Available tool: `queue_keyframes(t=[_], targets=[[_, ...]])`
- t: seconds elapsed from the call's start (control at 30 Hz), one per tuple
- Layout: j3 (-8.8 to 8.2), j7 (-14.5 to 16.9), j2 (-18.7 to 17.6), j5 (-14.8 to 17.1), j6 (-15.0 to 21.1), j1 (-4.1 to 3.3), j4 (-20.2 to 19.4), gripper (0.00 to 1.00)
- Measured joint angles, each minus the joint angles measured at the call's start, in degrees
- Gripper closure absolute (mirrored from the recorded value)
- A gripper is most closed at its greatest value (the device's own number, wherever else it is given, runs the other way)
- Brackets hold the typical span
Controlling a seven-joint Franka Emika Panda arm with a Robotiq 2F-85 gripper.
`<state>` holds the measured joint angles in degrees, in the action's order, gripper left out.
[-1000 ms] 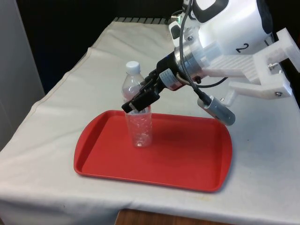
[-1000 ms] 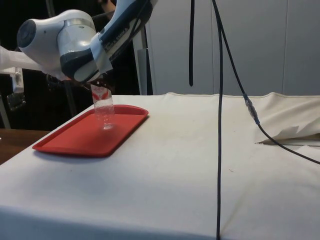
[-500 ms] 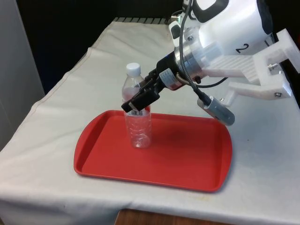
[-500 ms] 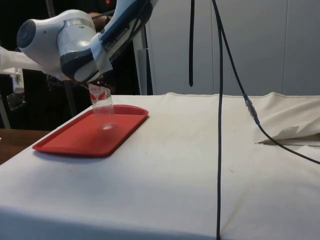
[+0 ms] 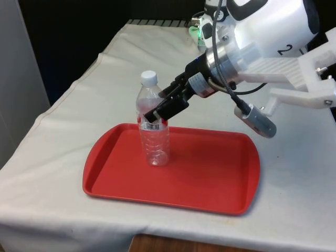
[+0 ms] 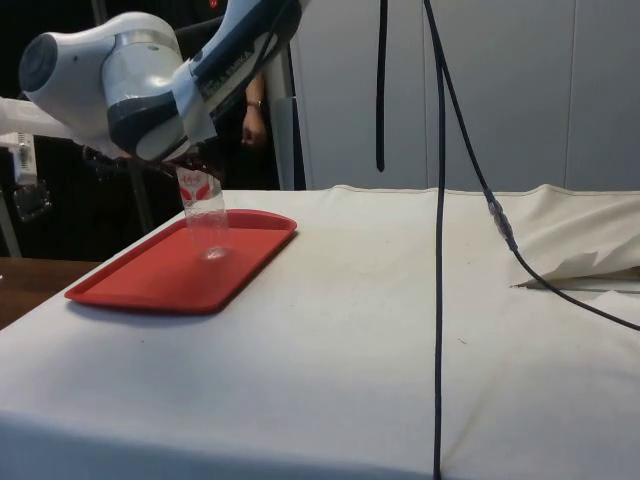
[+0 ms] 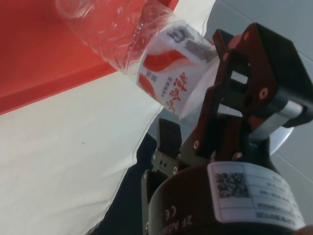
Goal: Place the bottle upright on the tray.
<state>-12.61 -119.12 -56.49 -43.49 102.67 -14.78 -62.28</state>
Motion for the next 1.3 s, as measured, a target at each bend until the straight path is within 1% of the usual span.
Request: queue_keyframes(t=[0.1, 0.17, 0.3, 0.5, 0.7, 0.8, 0.87, 1.0, 1.3], targets=[[0.52, -0.11, 0.0, -0.34, -0.69, -0.23, 0.34, 0.0], [0.69, -0.17, 0.0, -0.4, -0.8, -0.23, 0.4, 0.0], [1.43, -0.34, 0.0, -0.86, -1.72, -0.46, 0.8, 0.0], [2.06, -0.52, 0.0, -1.2, -2.58, -0.69, 1.2, 0.0], [3.38, -0.86, 0.0, -2.01, -3.84, -0.92, 1.72, 0.0], [3.5, -0.86, 0.0, -2.06, -4.01, -0.97, 1.78, 0.0], [3.9, -0.92, 0.0, -2.23, -4.76, -1.09, 2.12, 0.0], [4.18, -0.92, 0.0, -2.52, -5.56, -1.2, 2.86, 0.0], [4.41, -0.69, 0.34, -2.75, -7.56, -1.15, 4.53, 0.0]])
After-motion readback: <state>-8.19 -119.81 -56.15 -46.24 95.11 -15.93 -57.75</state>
